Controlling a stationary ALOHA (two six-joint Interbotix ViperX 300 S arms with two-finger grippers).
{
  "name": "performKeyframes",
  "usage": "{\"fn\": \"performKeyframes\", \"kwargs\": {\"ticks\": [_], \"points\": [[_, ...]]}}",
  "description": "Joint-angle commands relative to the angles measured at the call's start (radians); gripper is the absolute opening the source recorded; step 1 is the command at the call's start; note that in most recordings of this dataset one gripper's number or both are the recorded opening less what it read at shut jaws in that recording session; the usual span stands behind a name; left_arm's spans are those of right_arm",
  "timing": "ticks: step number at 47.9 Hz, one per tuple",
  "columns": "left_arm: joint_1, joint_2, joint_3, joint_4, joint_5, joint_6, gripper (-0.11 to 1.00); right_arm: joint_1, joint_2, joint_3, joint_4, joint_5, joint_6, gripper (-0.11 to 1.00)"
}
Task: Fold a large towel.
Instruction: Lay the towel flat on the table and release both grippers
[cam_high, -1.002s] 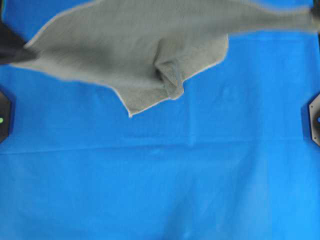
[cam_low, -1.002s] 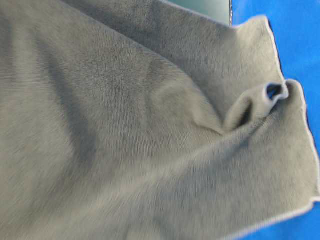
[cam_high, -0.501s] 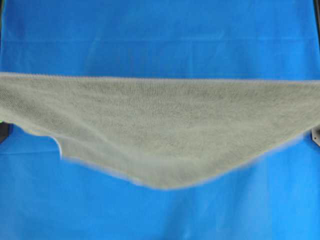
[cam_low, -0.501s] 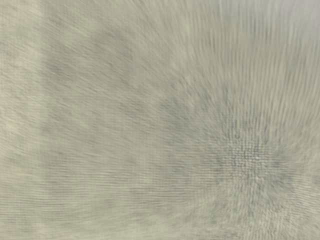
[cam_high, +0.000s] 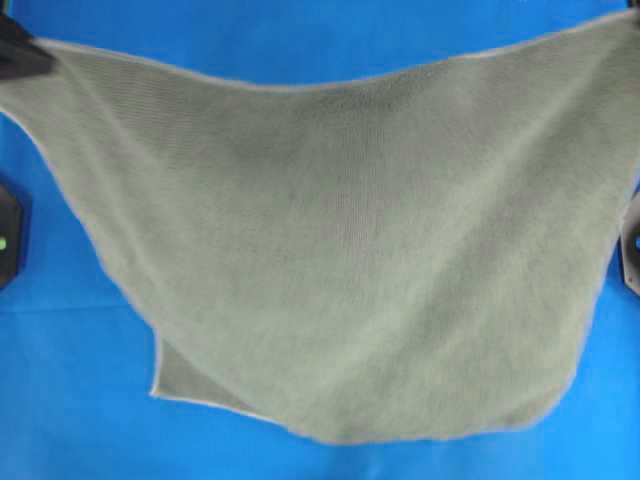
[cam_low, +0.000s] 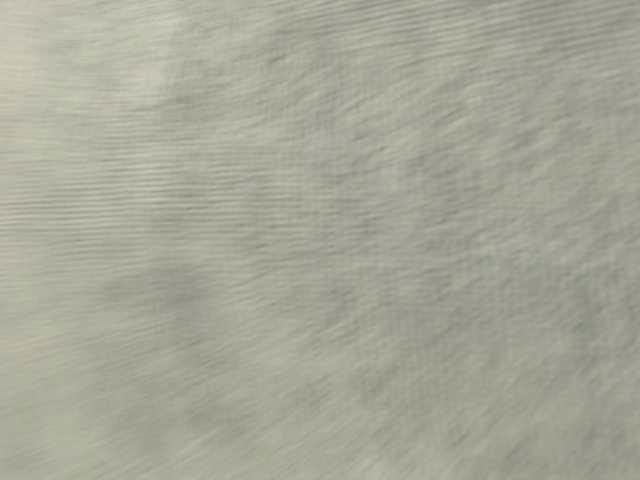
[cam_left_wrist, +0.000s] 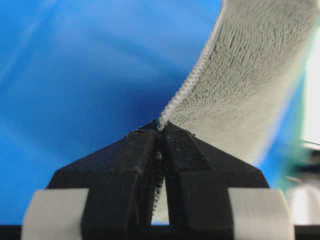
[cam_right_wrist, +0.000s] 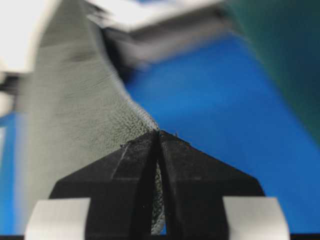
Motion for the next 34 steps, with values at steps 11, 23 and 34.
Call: {"fn": "performKeyframes", "kwargs": {"ticks": [11, 23, 34], "points": [[0.302, 0.061, 0.16, 0.003, -0.169, 0.239, 0.0, -0.247, 0.098, 0.109, -0.181, -0.028, 0.078, 0.03], [0.417, 0.189, 0.195, 0.002, -0.376, 0.489, 0.0, -0.422, 0.25, 0.179, -0.267, -0.147, 0.078, 0.03], [0.399, 0.261, 0.212, -0.006, -0.451, 0.526, 0.01, -0.468, 0.291, 0.198, -0.311, -0.204, 0.077, 0.03]]}}
